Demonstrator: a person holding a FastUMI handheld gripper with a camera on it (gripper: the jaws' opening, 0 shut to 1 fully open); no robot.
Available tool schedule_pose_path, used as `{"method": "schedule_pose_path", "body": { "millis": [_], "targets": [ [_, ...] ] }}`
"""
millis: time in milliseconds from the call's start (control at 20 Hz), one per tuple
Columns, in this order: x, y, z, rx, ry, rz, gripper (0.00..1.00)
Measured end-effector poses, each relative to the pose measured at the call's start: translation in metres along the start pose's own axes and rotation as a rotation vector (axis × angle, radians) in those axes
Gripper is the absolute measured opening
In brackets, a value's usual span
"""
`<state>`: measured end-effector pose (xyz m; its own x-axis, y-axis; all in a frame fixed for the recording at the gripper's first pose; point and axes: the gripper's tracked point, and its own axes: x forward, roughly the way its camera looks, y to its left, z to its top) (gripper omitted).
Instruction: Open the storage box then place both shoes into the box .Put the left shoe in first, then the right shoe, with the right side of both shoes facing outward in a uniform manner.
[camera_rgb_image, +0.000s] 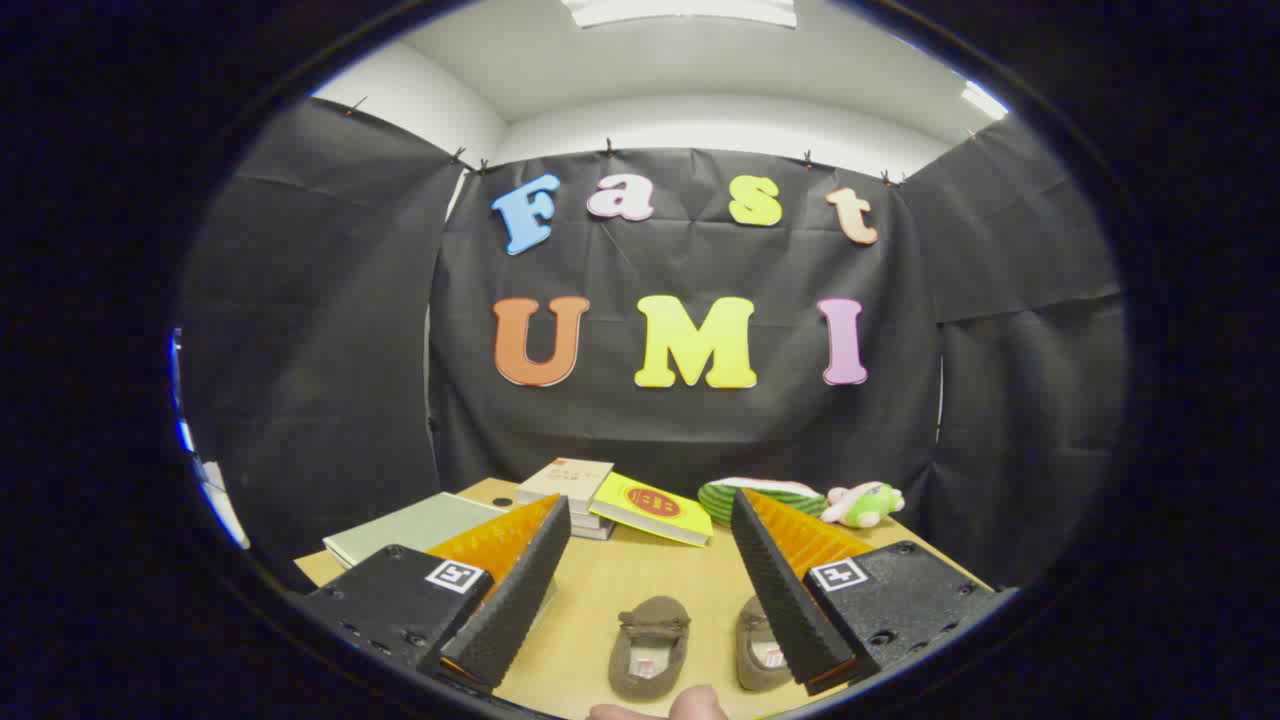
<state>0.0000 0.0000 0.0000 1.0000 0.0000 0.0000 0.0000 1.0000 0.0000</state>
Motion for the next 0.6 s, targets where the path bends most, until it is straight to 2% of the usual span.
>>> {"method": "schedule_pose_path", "body": {
  "millis": [600],
  "targets": [
    [0.001, -0.016, 0.008, 0.04, -0.005, -0.022, 1.0]
  ]
}}
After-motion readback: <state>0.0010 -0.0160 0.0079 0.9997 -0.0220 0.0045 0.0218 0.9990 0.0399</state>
